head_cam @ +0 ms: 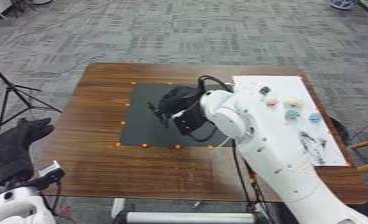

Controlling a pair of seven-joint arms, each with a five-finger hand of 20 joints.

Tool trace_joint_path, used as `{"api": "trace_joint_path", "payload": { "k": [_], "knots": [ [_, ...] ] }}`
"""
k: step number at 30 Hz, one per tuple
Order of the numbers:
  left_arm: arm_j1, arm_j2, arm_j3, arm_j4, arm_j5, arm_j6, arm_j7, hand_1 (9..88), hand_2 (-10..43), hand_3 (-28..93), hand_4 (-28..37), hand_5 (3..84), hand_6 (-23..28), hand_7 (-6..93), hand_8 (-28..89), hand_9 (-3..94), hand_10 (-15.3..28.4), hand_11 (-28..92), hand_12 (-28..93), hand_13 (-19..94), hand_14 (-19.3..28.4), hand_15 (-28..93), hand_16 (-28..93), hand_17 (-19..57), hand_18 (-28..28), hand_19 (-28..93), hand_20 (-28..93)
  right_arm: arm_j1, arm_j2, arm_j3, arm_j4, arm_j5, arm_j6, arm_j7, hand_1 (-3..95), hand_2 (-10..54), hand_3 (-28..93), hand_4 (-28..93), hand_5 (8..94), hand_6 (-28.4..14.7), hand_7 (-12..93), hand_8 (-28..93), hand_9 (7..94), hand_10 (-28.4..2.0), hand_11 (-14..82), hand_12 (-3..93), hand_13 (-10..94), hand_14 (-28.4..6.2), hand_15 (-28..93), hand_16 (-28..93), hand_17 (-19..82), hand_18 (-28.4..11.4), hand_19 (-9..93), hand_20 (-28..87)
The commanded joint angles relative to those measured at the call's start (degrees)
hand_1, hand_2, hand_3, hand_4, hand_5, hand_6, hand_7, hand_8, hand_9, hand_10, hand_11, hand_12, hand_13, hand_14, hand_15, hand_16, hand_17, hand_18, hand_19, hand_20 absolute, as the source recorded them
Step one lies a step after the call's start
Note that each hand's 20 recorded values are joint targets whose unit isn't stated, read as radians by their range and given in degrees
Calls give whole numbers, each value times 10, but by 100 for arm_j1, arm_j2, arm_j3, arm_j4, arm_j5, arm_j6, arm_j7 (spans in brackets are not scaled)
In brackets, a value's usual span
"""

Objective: Arrange flowers

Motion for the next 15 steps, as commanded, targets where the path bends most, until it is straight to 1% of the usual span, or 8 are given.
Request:
{"api": "trace_joint_path", "payload": {
  "k": [1,4,6,7,9,11,12,15],
  "knots": [
    [-265,-40,276,-30,342,-229,-195,209,208,662,-283,626,19,208,-84,635,152,251,155,510,186,309,1,84,153,287,246,-291,-609,77,410,-491,610,89,679,-95,454,-39,744,-52,367,221,925,-123,247,356,937,-24,598,266,754,-43,932,394],
    [-352,-65,350,-51,362,-223,-222,208,195,667,-283,625,20,210,-83,633,152,254,156,510,186,322,3,80,155,291,249,-436,-780,89,556,-735,624,127,675,-95,461,-53,748,-55,351,215,932,-124,187,329,937,-25,591,261,755,-42,932,372],
    [-412,-71,404,-55,388,-284,-250,210,181,669,-283,624,21,210,-83,633,152,257,157,509,187,327,2,78,154,290,249,-509,-848,120,605,-776,660,160,670,-95,464,-62,754,-53,330,211,930,-125,155,309,937,-28,583,259,755,-41,926,362],
    [-377,-81,398,-84,416,-304,-272,210,179,670,-283,624,21,210,-83,633,152,257,157,509,187,329,1,78,155,291,250,-538,-881,102,619,-853,723,151,666,-95,466,-64,756,-53,323,211,929,-125,147,306,937,-30,580,257,756,-41,923,360],
    [-376,-83,411,-108,498,-349,-327,208,177,673,-283,622,22,210,-83,632,151,258,158,509,187,334,1,78,155,291,250,-558,-902,97,638,-852,793,176,661,-95,469,-71,758,-53,314,210,929,-127,139,299,937,-31,573,254,757,-41,914,355],
    [-371,-95,427,-124,536,-379,-349,211,167,673,-283,622,22,210,-83,632,151,260,158,508,187,337,1,77,155,291,251,-575,-911,96,629,-917,776,175,649,-95,477,-77,762,-52,302,210,925,-129,138,280,937,-32,566,254,758,-40,906,352],
    [-408,-89,462,-113,528,-380,-338,213,160,673,-283,622,22,211,-82,632,151,261,159,508,186,338,1,75,156,293,252,-558,-863,47,619,-915,797,149,641,-95,481,-78,764,-52,296,210,921,-129,138,272,937,-32,563,254,758,-41,900,351],
    [-385,-103,464,-138,543,-402,-371,220,147,673,-283,621,21,212,-82,631,150,264,159,508,187,344,1,73,157,294,253,-549,-828,44,594,-957,740,119,614,-95,503,-87,764,-53,273,217,906,-131,145,247,937,-35,554,257,757,-43,890,356]
  ]
}}
